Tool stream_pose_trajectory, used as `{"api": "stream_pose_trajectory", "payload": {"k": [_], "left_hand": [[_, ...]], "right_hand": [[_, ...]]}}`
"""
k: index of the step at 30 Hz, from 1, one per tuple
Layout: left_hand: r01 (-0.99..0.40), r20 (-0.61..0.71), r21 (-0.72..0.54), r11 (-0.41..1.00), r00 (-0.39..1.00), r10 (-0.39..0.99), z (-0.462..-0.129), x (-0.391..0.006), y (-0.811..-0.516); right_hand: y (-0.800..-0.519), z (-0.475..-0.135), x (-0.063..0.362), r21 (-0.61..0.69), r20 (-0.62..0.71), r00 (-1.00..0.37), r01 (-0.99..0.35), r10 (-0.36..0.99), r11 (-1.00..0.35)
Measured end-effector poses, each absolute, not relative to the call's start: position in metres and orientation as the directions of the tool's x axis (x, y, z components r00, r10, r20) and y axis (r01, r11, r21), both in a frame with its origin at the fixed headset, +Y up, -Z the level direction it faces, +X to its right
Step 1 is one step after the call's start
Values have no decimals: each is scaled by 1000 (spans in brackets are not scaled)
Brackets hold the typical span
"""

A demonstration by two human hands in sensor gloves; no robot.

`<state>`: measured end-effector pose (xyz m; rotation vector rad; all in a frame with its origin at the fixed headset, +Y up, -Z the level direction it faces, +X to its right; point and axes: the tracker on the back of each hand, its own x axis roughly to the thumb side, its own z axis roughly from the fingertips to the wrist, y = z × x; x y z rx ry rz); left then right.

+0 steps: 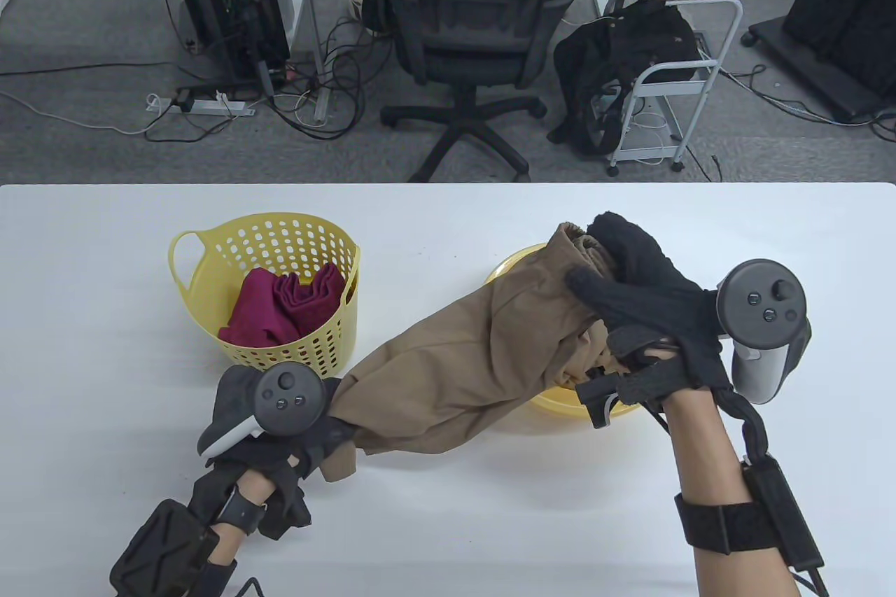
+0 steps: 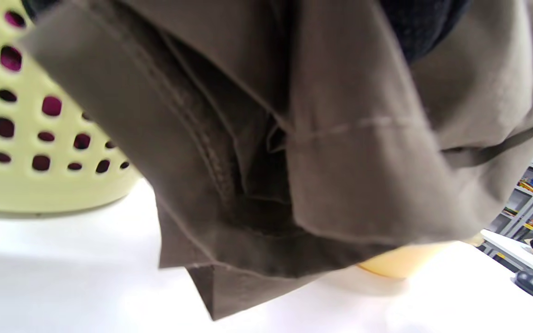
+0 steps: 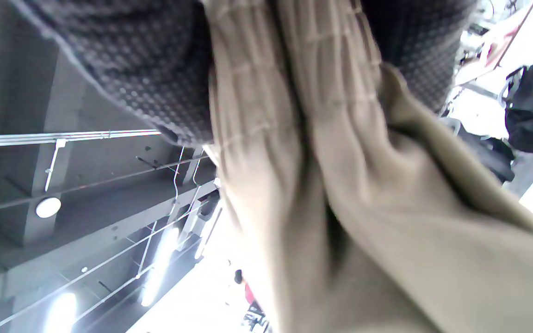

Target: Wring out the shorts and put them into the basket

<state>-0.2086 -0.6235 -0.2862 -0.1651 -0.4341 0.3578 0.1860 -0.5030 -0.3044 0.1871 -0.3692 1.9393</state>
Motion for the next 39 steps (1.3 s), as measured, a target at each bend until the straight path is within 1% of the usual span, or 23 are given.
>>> {"api": "stream_pose_trajectory", "payload": {"k": [2,4,11,16,21,26,29,32,39], "left_hand": [[-288,394,-217,933,848,354,-285,-207,-611],[-279,402,-201,939,851,339,-284,-206,-600],[-359,391,-147,921,834,388,-281,-203,-571],[-433,384,-138,891,805,451,-281,-196,-561],[-490,386,-141,860,773,504,-283,-182,-556],[-557,397,-149,817,723,565,-284,-163,-555],[-585,387,-134,800,712,586,-285,-153,-559],[-627,368,-147,765,683,631,-287,-145,-566],[-702,338,-185,688,612,715,-288,-140,-578]], "right_hand": [[-506,-303,185,-218,289,-462,-885,839,-412],[-511,-302,182,-228,288,-523,-851,802,-473],[-526,-301,169,-264,268,-628,-777,731,-571],[-538,-303,156,-254,265,-653,-757,710,-602],[-546,-303,138,-255,277,-696,-718,662,-648],[-550,-301,118,-263,265,-715,-699,647,-665],[-550,-300,108,-240,274,-686,-728,674,-642],[-550,-298,101,-214,275,-645,-764,713,-608],[-551,-294,88,-157,287,-610,-791,739,-592]]}}
